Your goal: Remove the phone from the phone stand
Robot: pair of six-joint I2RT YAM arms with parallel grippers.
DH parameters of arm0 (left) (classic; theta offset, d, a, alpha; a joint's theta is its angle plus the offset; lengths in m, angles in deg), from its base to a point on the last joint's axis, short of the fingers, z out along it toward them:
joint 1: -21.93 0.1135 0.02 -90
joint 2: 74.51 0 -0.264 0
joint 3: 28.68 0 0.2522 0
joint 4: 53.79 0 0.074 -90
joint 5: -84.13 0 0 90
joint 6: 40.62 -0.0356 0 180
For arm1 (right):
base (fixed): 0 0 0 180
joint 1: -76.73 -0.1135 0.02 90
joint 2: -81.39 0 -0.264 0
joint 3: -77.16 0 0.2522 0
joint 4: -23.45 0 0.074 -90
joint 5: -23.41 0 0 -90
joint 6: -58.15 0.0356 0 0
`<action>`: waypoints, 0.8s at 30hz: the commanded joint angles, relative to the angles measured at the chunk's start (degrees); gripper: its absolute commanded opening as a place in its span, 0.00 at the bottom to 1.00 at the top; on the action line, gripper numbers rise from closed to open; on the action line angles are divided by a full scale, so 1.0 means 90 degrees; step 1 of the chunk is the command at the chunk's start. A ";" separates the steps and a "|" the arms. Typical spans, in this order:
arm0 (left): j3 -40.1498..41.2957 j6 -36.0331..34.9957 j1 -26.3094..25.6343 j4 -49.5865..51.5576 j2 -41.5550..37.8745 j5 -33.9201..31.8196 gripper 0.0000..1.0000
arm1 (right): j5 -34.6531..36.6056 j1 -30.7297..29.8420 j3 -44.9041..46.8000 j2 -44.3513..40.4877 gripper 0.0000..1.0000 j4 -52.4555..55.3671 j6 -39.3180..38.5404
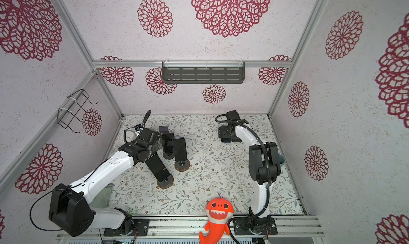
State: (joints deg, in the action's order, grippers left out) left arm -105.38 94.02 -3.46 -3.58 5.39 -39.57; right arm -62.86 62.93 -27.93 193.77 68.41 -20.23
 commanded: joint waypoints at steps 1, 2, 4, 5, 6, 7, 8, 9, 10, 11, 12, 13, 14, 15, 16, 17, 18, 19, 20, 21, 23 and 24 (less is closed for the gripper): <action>0.0030 0.0078 0.0047 -0.0137 0.0087 -0.0084 0.92 | -0.0104 0.0020 -0.0175 -0.0126 0.99 0.0012 -0.0013; 0.0039 0.0096 0.0047 -0.0126 0.0097 -0.0094 0.92 | -0.0105 0.0021 -0.0184 -0.0124 0.99 0.0010 -0.0012; 0.0068 0.0112 0.0047 -0.0127 0.0107 -0.0086 0.94 | -0.0103 0.0021 -0.0176 -0.0123 0.99 0.0020 -0.0021; 0.0079 0.0117 0.0047 -0.0124 0.0114 -0.0086 0.95 | -0.0094 0.0022 -0.0182 -0.0115 0.99 0.0020 -0.0021; 0.0088 0.0127 0.0045 -0.0115 0.0121 -0.0087 0.95 | -0.0090 0.0020 -0.0181 -0.0104 0.99 0.0029 -0.0034; 0.0098 0.0129 0.0045 -0.0096 0.0126 -0.0088 0.96 | -0.0075 0.0020 -0.0182 -0.0109 0.99 0.0038 -0.0041; 0.0107 0.0136 0.0047 -0.0080 0.0125 -0.0086 0.97 | -0.0072 0.0020 -0.0177 -0.0108 0.99 0.0039 -0.0050; 0.0108 0.0137 0.0047 -0.0057 0.0127 -0.0093 0.97 | -0.0063 0.0020 -0.0180 -0.0106 0.99 0.0048 -0.0053; 0.0127 0.0137 0.0046 -0.0046 0.0126 -0.0099 0.97 | -0.0054 0.0023 -0.0175 -0.0112 0.99 0.0049 -0.0054; 0.0137 0.0133 0.0045 -0.0038 0.0126 -0.0095 0.97 | -0.0061 0.0034 -0.0174 -0.0114 0.99 0.0049 -0.0058; 0.0145 0.0133 0.0046 -0.0035 0.0135 -0.0100 0.97 | -0.0062 0.0030 -0.0166 -0.0128 0.99 0.0039 -0.0053; 0.0152 0.0128 0.0047 -0.0008 0.0136 -0.0106 0.97 | -0.0058 0.0030 -0.0156 -0.0137 0.99 0.0032 -0.0051; 0.0159 0.0132 0.0047 0.0008 0.0144 -0.0105 0.96 | -0.0050 0.0030 -0.0148 -0.0139 0.99 0.0030 -0.0051; 0.0166 0.0134 0.0056 0.0022 0.0144 -0.0114 0.95 | -0.0062 0.0029 -0.0138 -0.0135 0.99 0.0021 -0.0042; 0.0174 0.0131 0.0051 0.0032 0.0145 -0.0120 0.95 | -0.0062 0.0032 -0.0135 -0.0141 0.99 0.0027 -0.0043; 0.0186 0.0137 0.0057 0.0036 0.0146 -0.0114 0.95 | -0.0059 0.0025 -0.0128 -0.0142 0.99 0.0029 -0.0049; 0.0196 0.0147 0.0052 0.0046 0.0140 -0.0126 0.95 | -0.0060 0.0030 -0.0130 -0.0141 0.99 0.0037 -0.0041; 0.0211 0.0145 0.0051 0.0052 0.0138 -0.0134 0.95 | -0.0062 0.0030 -0.0132 -0.0143 0.99 0.0043 -0.0038; 0.0216 0.0147 0.0056 0.0043 0.0136 -0.0143 0.94 | -0.0072 0.0021 -0.0126 -0.0144 0.98 0.0030 -0.0039; 0.0231 0.0140 0.0064 0.0028 0.0134 -0.0146 0.94 | -0.0072 0.0028 -0.0128 -0.0162 0.98 0.0038 -0.0041; 0.0216 0.0137 0.0074 0.0015 0.0153 -0.0128 0.92 | -0.0060 0.0028 -0.0135 -0.0157 0.98 0.0048 -0.0048; 0.0221 0.0147 0.0086 0.0015 0.0164 -0.0121 0.91 | -0.0053 0.0033 -0.0135 -0.0165 0.98 0.0049 -0.0041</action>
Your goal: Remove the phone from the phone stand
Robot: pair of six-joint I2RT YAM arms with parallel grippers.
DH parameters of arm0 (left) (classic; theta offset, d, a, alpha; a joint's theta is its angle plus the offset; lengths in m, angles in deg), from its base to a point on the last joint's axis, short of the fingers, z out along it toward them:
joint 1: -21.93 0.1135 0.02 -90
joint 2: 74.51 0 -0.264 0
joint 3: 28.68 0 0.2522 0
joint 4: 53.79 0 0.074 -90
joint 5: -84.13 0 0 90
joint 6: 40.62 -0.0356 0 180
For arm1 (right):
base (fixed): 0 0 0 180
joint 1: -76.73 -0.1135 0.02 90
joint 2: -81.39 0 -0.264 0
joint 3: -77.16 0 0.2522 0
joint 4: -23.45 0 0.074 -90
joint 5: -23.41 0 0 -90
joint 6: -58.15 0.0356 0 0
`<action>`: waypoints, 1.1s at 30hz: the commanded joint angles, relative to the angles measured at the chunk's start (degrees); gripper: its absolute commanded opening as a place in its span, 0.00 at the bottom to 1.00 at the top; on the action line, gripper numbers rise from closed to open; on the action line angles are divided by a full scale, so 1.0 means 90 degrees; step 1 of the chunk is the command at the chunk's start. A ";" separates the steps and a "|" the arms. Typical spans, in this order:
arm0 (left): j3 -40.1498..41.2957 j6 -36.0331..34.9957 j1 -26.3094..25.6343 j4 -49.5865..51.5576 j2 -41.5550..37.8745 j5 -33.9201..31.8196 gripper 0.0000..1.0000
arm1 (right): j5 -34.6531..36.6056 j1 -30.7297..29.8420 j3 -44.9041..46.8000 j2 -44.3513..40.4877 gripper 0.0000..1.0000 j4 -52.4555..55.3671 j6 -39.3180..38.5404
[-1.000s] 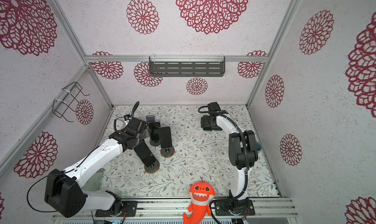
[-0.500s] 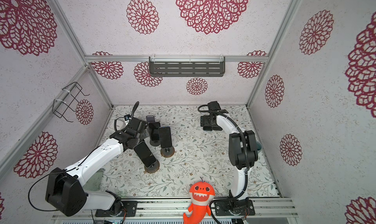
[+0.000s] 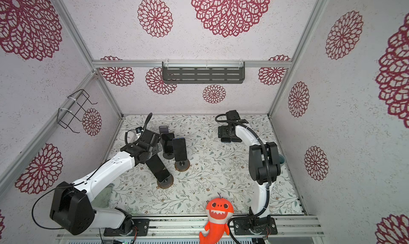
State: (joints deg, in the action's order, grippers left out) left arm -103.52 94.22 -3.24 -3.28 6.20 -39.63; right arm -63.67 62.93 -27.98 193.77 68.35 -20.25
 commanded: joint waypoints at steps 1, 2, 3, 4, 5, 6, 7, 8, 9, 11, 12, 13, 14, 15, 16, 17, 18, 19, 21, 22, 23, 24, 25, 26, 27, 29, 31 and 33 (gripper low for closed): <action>0.0019 0.0125 0.0057 -0.0038 0.0077 -0.0098 0.90 | 0.0038 0.0024 -0.0126 -0.0165 0.98 0.0056 -0.0041; 0.0019 0.0115 0.0062 -0.0055 0.0085 -0.0088 0.88 | 0.0046 0.0026 -0.0126 -0.0173 0.98 0.0056 -0.0045; 0.0019 0.0108 0.0072 -0.0055 0.0094 -0.0098 0.86 | 0.0046 0.0029 -0.0127 -0.0173 0.98 0.0056 -0.0042; 0.0001 0.0106 0.0076 -0.0046 0.0090 -0.0102 0.85 | 0.0041 0.0027 -0.0128 -0.0173 0.98 0.0056 -0.0044; 0.0002 0.0114 0.0089 -0.0041 0.0095 -0.0107 0.84 | 0.0040 0.0024 -0.0127 -0.0178 0.98 0.0056 -0.0048; 0.0000 0.0115 0.0091 -0.0041 0.0095 -0.0107 0.83 | 0.0046 0.0022 -0.0120 -0.0188 0.98 0.0056 -0.0052; 0.0003 0.0124 0.0090 -0.0041 0.0095 -0.0108 0.82 | 0.0054 0.0024 -0.0121 -0.0187 0.98 0.0056 -0.0054; 0.0009 0.0125 0.0090 -0.0042 0.0086 -0.0107 0.81 | 0.0054 0.0022 -0.0121 -0.0191 0.98 0.0056 -0.0053; 0.0005 0.0130 0.0086 -0.0034 0.0085 -0.0116 0.80 | 0.0041 0.0028 -0.0113 -0.0185 0.98 0.0056 -0.0057; -0.0019 0.0135 0.0091 0.0014 0.0073 -0.0139 0.80 | 0.0027 0.0025 -0.0121 -0.0177 0.98 0.0056 -0.0063; -0.0022 0.0137 0.0091 0.0032 0.0073 -0.0137 0.80 | 0.0028 0.0027 -0.0112 -0.0181 0.98 0.0061 -0.0061; -0.0044 0.0135 0.0086 0.0052 0.0066 -0.0136 0.80 | 0.0041 0.0024 -0.0107 -0.0172 0.98 0.0057 -0.0073; -0.0063 0.0130 0.0090 0.0075 0.0056 -0.0147 0.79 | 0.0043 0.0029 -0.0108 -0.0173 0.98 0.0056 -0.0068; -0.0079 0.0125 0.0091 0.0096 0.0047 -0.0154 0.79 | 0.0046 0.0034 -0.0111 -0.0164 0.98 0.0056 -0.0068; -0.0111 0.0116 0.0091 0.0117 0.0035 -0.0167 0.79 | 0.0041 0.0030 -0.0105 -0.0164 0.98 0.0056 -0.0071; -0.0144 0.0097 0.0083 0.0143 0.0027 -0.0165 0.79 | 0.0041 0.0025 -0.0111 -0.0170 0.98 0.0056 -0.0083; -0.0182 0.0079 0.0091 0.0162 0.0022 -0.0170 0.79 | 0.0045 0.0024 -0.0111 -0.0166 0.98 0.0056 -0.0080; -0.0219 0.0059 0.0091 0.0183 0.0004 -0.0167 0.78 | 0.0051 0.0030 -0.0111 -0.0176 0.98 0.0056 -0.0082; -0.0306 0.0019 0.0091 0.0220 -0.0012 -0.0168 0.78 | 0.0048 0.0025 -0.0121 -0.0172 0.98 0.0056 -0.0081; -0.0349 0.0001 0.0086 0.0237 -0.0027 -0.0165 0.78 | 0.0055 0.0023 -0.0118 -0.0179 0.98 0.0056 -0.0078; -0.0394 -0.0017 0.0091 0.0260 -0.0040 -0.0158 0.78 | 0.0049 0.0027 -0.0118 -0.0188 0.98 0.0061 -0.0080; -0.0441 -0.0030 0.0091 0.0280 -0.0049 -0.0159 0.78 | 0.0045 0.0026 -0.0119 -0.0184 0.98 0.0061 -0.0077; -0.0497 -0.0049 0.0091 0.0316 -0.0059 -0.0133 0.78 | 0.0038 0.0024 -0.0120 -0.0197 0.98 0.0066 -0.0082; -0.0550 -0.0072 0.0079 0.0356 -0.0078 -0.0113 0.78 | 0.0044 0.0032 -0.0121 -0.0203 0.98 0.0066 -0.0089; -0.0616 -0.0087 0.0080 0.0397 -0.0104 -0.0099 0.78 | 0.0034 0.0026 -0.0129 -0.0211 0.98 0.0076 -0.0095; -0.0736 -0.0137 0.0068 0.0463 -0.0156 -0.0065 0.77 | 0.0029 0.0033 -0.0143 -0.0232 0.98 0.0085 -0.0107; -0.0907 -0.0200 0.0057 0.0576 -0.0224 -0.0043 0.77 | 0.0019 0.0029 -0.0160 -0.0265 0.98 0.0107 -0.0120; -0.1097 -0.0253 0.0055 0.0731 -0.0280 -0.0031 0.77 | 0.0007 0.0029 -0.0184 -0.0295 0.98 0.0115 -0.0136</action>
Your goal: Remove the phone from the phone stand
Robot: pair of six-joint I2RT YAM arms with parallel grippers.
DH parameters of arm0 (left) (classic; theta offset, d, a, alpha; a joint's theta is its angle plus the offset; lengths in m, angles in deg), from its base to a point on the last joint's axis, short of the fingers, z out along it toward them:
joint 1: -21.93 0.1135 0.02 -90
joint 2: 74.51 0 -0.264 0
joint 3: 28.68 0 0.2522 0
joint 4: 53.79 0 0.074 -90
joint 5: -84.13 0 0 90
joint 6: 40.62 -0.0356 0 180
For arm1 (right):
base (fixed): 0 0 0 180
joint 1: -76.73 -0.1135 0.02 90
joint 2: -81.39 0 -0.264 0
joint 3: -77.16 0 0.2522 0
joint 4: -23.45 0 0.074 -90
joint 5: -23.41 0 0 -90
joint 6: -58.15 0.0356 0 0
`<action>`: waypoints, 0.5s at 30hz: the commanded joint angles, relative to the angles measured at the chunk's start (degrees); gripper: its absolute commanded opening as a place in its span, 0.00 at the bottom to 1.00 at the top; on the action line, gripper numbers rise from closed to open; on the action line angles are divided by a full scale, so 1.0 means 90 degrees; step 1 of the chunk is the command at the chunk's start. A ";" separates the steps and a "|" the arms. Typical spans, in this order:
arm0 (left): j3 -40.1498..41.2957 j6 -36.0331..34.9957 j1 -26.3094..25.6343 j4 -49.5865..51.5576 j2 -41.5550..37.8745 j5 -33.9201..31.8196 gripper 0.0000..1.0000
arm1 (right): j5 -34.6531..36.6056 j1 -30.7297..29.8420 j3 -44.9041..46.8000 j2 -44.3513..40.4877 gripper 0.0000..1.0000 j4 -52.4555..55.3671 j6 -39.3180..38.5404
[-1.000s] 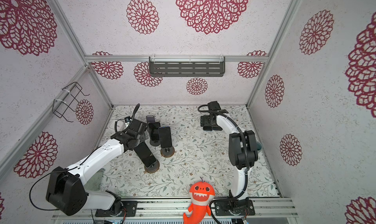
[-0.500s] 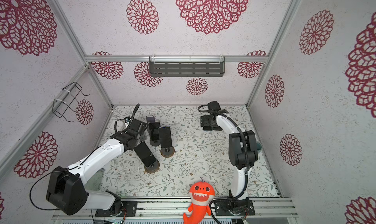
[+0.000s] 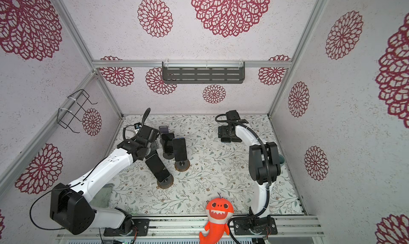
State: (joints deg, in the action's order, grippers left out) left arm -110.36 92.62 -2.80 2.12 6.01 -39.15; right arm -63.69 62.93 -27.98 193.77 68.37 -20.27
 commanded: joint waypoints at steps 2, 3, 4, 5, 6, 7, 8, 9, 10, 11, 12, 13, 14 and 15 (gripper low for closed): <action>-0.0546 -0.0157 0.0004 0.0270 -0.0328 -0.0082 0.76 | -0.0018 0.0029 -0.0187 -0.0345 0.98 0.0128 -0.0162; -0.0669 -0.0204 0.0003 0.0346 -0.0370 -0.0084 0.75 | -0.0041 0.0031 -0.0194 -0.0376 0.98 0.0137 -0.0188; -0.0812 -0.0264 0.0004 0.0416 -0.0408 -0.0083 0.75 | -0.0068 0.0026 -0.0210 -0.0404 0.98 0.0142 -0.0225; -0.0944 -0.0322 0.0002 0.0486 -0.0436 -0.0066 0.74 | -0.0122 0.0030 -0.0234 -0.0436 0.98 0.0152 -0.0260; -0.1114 -0.0373 0.0004 0.0564 -0.0466 -0.0029 0.74 | -0.0172 0.0030 -0.0247 -0.0478 0.98 0.0161 -0.0299; -0.1312 -0.0444 0.0004 0.0649 -0.0487 0.0091 0.73 | -0.0253 0.0030 -0.0275 -0.0519 0.98 0.0170 -0.0341; -0.1496 -0.0518 0.0001 0.0733 -0.0489 0.0207 0.72 | -0.0332 0.0030 -0.0335 -0.0546 0.98 0.0212 -0.0387; -0.1746 -0.0597 -0.0010 0.0870 -0.0480 0.0277 0.72 | -0.0456 0.0030 -0.0407 -0.0575 0.98 0.0275 -0.0445; -0.2006 -0.0683 -0.0027 0.1028 -0.0453 0.0295 0.71 | -0.0596 0.0030 -0.0468 -0.0630 0.98 0.0288 -0.0515; -0.2217 -0.0774 -0.0030 0.1165 -0.0424 0.0321 0.71 | -0.0746 0.0030 -0.0488 -0.0710 0.98 0.0262 -0.0557; -0.2462 -0.0875 -0.0029 0.1305 -0.0402 0.0365 0.71 | -0.0885 0.0030 -0.0517 -0.0817 0.98 0.0232 -0.0599; -0.2680 -0.0972 -0.0026 0.1392 -0.0382 0.0438 0.71 | -0.1034 0.0030 -0.0542 -0.0926 0.98 0.0213 -0.0660; -0.2843 -0.1059 -0.0030 0.1440 -0.0372 0.0553 0.70 | -0.1178 0.0035 -0.0560 -0.1031 0.98 0.0187 -0.0723; -0.3029 -0.1142 -0.0026 0.1460 -0.0357 0.0674 0.70 | -0.1369 0.0030 -0.0563 -0.1169 0.98 0.0131 -0.0805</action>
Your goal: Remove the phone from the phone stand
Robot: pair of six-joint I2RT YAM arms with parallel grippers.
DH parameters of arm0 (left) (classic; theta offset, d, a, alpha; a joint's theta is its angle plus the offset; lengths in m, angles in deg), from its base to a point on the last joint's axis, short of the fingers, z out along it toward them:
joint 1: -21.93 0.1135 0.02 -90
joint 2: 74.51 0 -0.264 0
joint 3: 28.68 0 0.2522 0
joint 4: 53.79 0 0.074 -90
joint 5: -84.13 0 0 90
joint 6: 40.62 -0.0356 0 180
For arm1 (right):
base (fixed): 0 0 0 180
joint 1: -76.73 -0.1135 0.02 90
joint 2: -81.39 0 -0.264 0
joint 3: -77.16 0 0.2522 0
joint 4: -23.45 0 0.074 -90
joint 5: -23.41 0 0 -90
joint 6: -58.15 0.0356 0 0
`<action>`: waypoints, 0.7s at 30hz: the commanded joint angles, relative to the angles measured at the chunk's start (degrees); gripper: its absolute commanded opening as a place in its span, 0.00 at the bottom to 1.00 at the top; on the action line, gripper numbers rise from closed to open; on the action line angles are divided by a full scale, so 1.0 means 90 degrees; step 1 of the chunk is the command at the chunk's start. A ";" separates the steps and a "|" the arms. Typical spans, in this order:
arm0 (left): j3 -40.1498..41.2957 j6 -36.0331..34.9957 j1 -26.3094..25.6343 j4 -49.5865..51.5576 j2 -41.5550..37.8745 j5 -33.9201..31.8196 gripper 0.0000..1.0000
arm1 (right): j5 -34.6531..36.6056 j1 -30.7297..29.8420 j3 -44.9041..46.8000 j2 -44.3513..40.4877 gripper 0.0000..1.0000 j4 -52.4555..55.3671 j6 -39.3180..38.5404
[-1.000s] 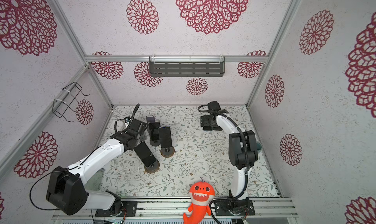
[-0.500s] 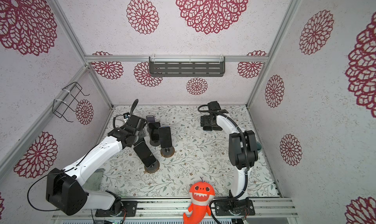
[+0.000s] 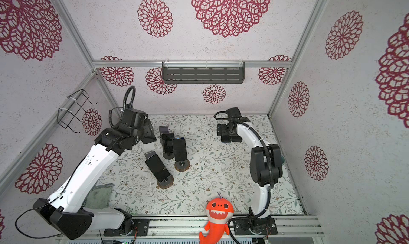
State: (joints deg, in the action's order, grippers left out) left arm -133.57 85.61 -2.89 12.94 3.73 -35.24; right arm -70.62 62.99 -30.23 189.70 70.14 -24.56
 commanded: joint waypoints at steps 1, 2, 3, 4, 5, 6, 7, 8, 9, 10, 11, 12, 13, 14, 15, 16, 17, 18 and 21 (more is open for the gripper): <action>-0.0646 -0.0432 -0.0016 0.0300 -0.0068 0.0359 0.70 | -0.0846 0.0014 -0.0301 -0.0869 0.98 -0.0109 -0.0424; -0.0817 -0.0472 -0.0016 0.0318 -0.0029 0.0498 0.69 | -0.1081 0.0013 -0.0276 -0.1001 0.97 -0.0173 -0.0488; -0.0992 -0.0500 -0.0017 0.0320 0.0028 0.0681 0.69 | -0.1382 -0.0004 -0.0256 -0.1165 0.97 -0.0241 -0.0577; -0.1113 -0.0523 -0.0014 0.0270 0.0082 0.0939 0.69 | -0.1748 -0.0036 -0.0206 -0.1337 0.97 -0.0316 -0.0681; -0.1209 -0.0529 -0.0011 0.0184 0.0126 0.1200 0.68 | -0.2102 -0.0085 -0.0144 -0.1516 0.96 -0.0429 -0.0743; -0.1289 -0.0529 0.0001 0.0093 0.0203 0.1541 0.68 | -0.2480 -0.0173 -0.0040 -0.1739 0.96 -0.0622 -0.0805; -0.1395 -0.0525 0.0013 0.0027 0.0299 0.1862 0.68 | -0.2746 -0.0310 0.0049 -0.1954 0.95 -0.0801 -0.0872; -0.1483 -0.0529 0.0022 -0.0021 0.0397 0.2089 0.68 | -0.2871 -0.0485 0.0092 -0.2116 0.95 -0.0929 -0.0976; -0.1563 -0.0515 0.0034 -0.0093 0.0505 0.2321 0.68 | -0.2905 -0.0733 0.0121 -0.2273 0.95 -0.1062 -0.1120; -0.1627 -0.0509 0.0051 -0.0147 0.0633 0.2606 0.67 | -0.2905 -0.1021 0.0105 -0.2384 0.95 -0.1122 -0.1284; -0.1698 -0.0504 0.0067 -0.0164 0.0751 0.2819 0.67 | -0.2963 -0.1218 0.0076 -0.2437 0.94 -0.1161 -0.1354; -0.1828 -0.0492 0.0099 -0.0106 0.0897 0.3063 0.67 | -0.3064 -0.1391 0.0069 -0.2477 0.93 -0.1262 -0.1312; -0.1949 -0.0497 0.0102 -0.0040 0.1034 0.3230 0.67 | -0.3112 -0.1500 0.0070 -0.2493 0.90 -0.1386 -0.1246; -0.2025 -0.0518 0.0107 0.0002 0.1130 0.3333 0.67 | -0.3121 -0.1596 0.0061 -0.2494 0.87 -0.1503 -0.1182; -0.2098 -0.0499 0.0117 0.0003 0.1226 0.3466 0.67 | -0.3056 -0.1708 0.0017 -0.2451 0.84 -0.1565 -0.1147; -0.2163 -0.0477 0.0129 0.0003 0.1320 0.3581 0.67 | -0.2923 -0.1843 -0.0059 -0.2372 0.81 -0.1553 -0.1141; -0.2206 -0.0456 0.0126 -0.0026 0.1389 0.3664 0.67 | -0.2860 -0.1960 -0.0117 -0.2280 0.80 -0.1528 -0.1147; -0.2241 -0.0429 0.0137 -0.0061 0.1454 0.3746 0.67 | -0.2791 -0.2087 -0.0169 -0.2174 0.79 -0.1511 -0.1142; -0.2244 -0.0330 0.0143 -0.0239 0.1551 0.3805 0.67 | -0.2755 -0.2350 -0.0226 -0.1882 0.77 -0.1574 -0.1047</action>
State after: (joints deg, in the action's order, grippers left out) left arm -151.69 82.15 -2.10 14.21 18.53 -4.55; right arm -95.53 43.17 -30.95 170.73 57.62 -33.93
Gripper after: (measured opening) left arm 0.755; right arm 0.773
